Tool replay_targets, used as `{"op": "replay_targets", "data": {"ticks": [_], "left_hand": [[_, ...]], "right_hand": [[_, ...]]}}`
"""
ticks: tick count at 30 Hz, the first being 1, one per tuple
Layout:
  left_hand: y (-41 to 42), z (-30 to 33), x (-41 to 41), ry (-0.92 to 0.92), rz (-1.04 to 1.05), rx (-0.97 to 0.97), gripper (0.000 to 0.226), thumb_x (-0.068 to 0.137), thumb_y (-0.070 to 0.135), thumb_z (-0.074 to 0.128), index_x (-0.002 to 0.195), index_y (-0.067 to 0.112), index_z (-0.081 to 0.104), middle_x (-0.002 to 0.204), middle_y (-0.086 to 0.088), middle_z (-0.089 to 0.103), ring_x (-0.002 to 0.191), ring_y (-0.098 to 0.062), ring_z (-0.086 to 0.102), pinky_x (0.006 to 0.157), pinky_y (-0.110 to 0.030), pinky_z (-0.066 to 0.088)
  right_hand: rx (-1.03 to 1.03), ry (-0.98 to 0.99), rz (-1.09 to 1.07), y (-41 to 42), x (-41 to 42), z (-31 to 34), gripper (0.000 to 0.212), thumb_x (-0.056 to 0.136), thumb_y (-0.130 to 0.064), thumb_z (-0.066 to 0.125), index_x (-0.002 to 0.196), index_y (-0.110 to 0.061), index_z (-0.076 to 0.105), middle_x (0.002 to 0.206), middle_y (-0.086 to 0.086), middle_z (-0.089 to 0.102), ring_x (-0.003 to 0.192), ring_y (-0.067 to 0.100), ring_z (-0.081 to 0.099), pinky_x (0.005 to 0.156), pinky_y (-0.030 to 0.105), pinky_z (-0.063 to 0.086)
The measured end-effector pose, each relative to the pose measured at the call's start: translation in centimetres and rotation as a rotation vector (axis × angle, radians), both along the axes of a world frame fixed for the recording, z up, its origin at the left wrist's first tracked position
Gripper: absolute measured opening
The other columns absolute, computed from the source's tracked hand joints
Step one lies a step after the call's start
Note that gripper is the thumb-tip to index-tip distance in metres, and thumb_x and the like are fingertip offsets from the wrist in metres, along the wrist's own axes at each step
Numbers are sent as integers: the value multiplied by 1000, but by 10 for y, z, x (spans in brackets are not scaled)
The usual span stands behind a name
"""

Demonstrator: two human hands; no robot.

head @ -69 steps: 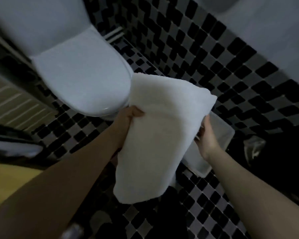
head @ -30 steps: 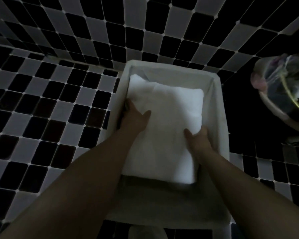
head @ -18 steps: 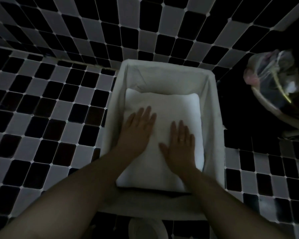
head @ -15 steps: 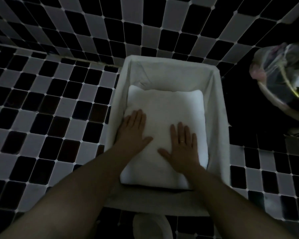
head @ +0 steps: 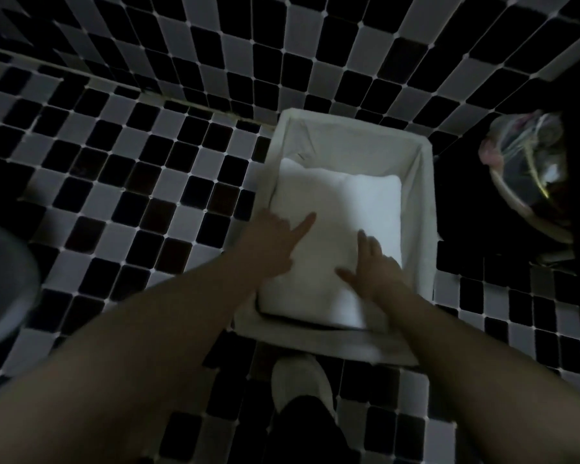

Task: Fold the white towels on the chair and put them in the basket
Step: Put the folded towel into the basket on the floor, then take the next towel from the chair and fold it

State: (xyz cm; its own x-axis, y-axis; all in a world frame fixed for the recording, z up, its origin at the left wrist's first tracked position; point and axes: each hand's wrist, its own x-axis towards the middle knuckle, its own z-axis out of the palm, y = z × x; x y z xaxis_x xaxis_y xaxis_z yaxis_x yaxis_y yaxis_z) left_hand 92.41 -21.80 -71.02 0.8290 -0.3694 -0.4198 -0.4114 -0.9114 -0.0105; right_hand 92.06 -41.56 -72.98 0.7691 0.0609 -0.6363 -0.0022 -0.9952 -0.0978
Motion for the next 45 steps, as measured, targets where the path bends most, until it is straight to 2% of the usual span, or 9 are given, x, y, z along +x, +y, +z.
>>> {"op": "replay_targets", "data": {"ticks": [4, 7, 11, 14, 23, 29, 33, 36, 45], "left_hand": [[23, 73, -13, 93, 319, -203, 67, 97, 37, 36, 150, 16, 0, 119, -16, 57, 95, -29, 59, 69, -31, 42], [62, 144, -27, 258, 417, -231, 78, 95, 36, 42, 148, 20, -13, 85, -8, 57, 62, -17, 49, 50, -25, 36], [125, 255, -46, 115, 552, -208, 55, 97, 32, 37, 147, 21, 17, 114, -14, 61, 95, -28, 59, 71, -30, 45], [179, 375, -90, 8, 855, -254, 38, 97, 31, 35, 132, 17, 41, 101, -11, 61, 87, -28, 56, 68, -30, 40], [280, 620, -366, -352, 1485, -207, 16, 91, 18, 47, 101, 7, 53, 96, -21, 66, 89, -37, 60, 73, -38, 45], [271, 666, -623, -448, 1943, -119, 29, 92, 15, 46, 119, 7, 52, 109, -16, 65, 102, -33, 58, 82, -34, 43], [252, 686, -743, -571, 2113, -117, 35, 92, 17, 45, 127, 12, 48, 117, -7, 57, 102, -27, 55, 82, -31, 39], [240, 698, -827, -661, 2203, -75, 36, 91, 13, 46, 127, 10, 48, 124, -8, 54, 106, -28, 54, 88, -33, 40], [231, 673, -929, -850, 2549, -52, 49, 96, 13, 39, 143, 4, 28, 142, -18, 39, 127, -33, 41, 105, -42, 36]], "right_hand": [[302, -327, 4, 41, 3, 80, 41, 99, -27, 38, 136, -7, 42, 125, 14, 59, 111, 29, 57, 89, 32, 41], [403, -396, 248, 79, -3, 146, 29, 97, -9, 39, 120, -2, 55, 101, 17, 66, 88, 31, 62, 73, 35, 45], [595, -396, 440, 143, -9, 252, 22, 92, -8, 40, 89, 1, 60, 67, 16, 59, 57, 24, 50, 48, 31, 35], [582, -254, 600, 207, -17, 369, 20, 97, -14, 40, 98, -4, 57, 70, 9, 55, 58, 19, 46, 49, 27, 33], [824, -160, 1148, 379, -169, 599, 28, 94, -14, 34, 100, -8, 61, 82, 10, 68, 72, 29, 60, 67, 40, 50], [925, 154, 1300, 449, -384, 658, 19, 97, -16, 40, 89, -16, 58, 85, 8, 67, 81, 27, 61, 75, 36, 49], [911, 244, 1439, 473, -509, 681, 18, 96, -16, 44, 86, -15, 58, 78, -5, 60, 72, 11, 56, 65, 29, 42], [888, 296, 1553, 491, -599, 700, 18, 94, -10, 45, 95, -9, 63, 94, 0, 62, 82, 16, 56, 66, 22, 34], [900, 391, 1943, 516, -751, 710, 19, 91, -6, 48, 104, -3, 62, 110, 15, 58, 97, 28, 57, 70, 19, 32]]}}
